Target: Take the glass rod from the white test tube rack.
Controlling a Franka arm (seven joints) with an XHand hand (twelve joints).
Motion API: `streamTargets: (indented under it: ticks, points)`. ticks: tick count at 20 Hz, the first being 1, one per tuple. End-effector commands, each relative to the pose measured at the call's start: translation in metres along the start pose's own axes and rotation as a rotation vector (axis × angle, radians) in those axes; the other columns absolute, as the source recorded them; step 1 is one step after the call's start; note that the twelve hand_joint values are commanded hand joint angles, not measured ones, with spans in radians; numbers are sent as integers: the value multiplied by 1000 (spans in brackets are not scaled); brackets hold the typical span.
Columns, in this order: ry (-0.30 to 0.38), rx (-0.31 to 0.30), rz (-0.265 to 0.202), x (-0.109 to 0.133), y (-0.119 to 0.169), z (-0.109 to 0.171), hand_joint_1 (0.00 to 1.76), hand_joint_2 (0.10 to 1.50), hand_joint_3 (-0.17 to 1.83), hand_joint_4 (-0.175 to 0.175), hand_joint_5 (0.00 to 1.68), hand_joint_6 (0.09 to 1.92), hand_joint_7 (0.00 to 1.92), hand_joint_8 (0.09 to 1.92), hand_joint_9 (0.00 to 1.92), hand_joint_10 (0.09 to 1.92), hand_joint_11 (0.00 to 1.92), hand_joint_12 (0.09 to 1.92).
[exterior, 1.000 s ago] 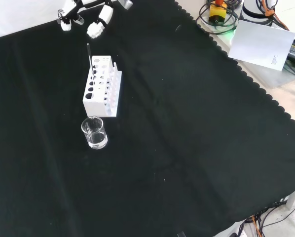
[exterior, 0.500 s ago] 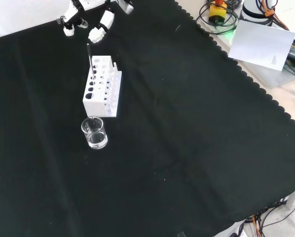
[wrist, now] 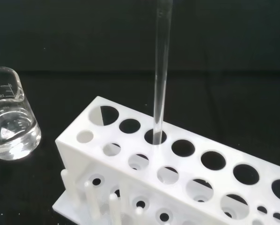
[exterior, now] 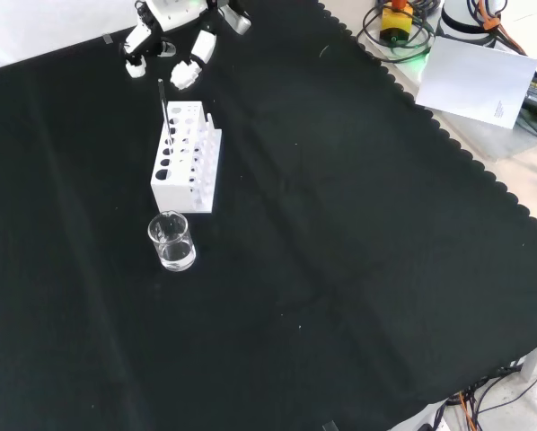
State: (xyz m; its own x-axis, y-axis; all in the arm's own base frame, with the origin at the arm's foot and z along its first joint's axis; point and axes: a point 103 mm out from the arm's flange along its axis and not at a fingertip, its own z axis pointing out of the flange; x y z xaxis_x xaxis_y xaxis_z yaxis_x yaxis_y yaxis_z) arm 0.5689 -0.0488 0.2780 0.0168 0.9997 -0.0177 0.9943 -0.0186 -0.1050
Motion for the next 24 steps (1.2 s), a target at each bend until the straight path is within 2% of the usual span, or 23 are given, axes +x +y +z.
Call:
streamTargets:
  ticks: [1, 7, 15, 19, 24]
  points:
    - [-28, -18, -17, 11, 1, 11, 691, 870, 431, -175, 367, 991, 868, 1352, 1358, 1358, 1377, 1292]
    - [-2, 0, -26, 14, 8, 21, 744, 853, 447, -175, 468, 1037, 907, 1345, 1423, 1296, 1457, 1236]
    - [-4, 10, -28, 12, 8, 23, 797, 843, 464, -175, 590, 1028, 978, 1343, 1499, 1254, 1539, 1197]
    - [13, 19, -21, 3, 9, 29, 802, 841, 467, -175, 609, 1023, 991, 1346, 1510, 1252, 1548, 1198]
    - [5, 19, -17, 4, 10, 30, 817, 837, 468, -175, 616, 1024, 1001, 1345, 1516, 1248, 1550, 1201]
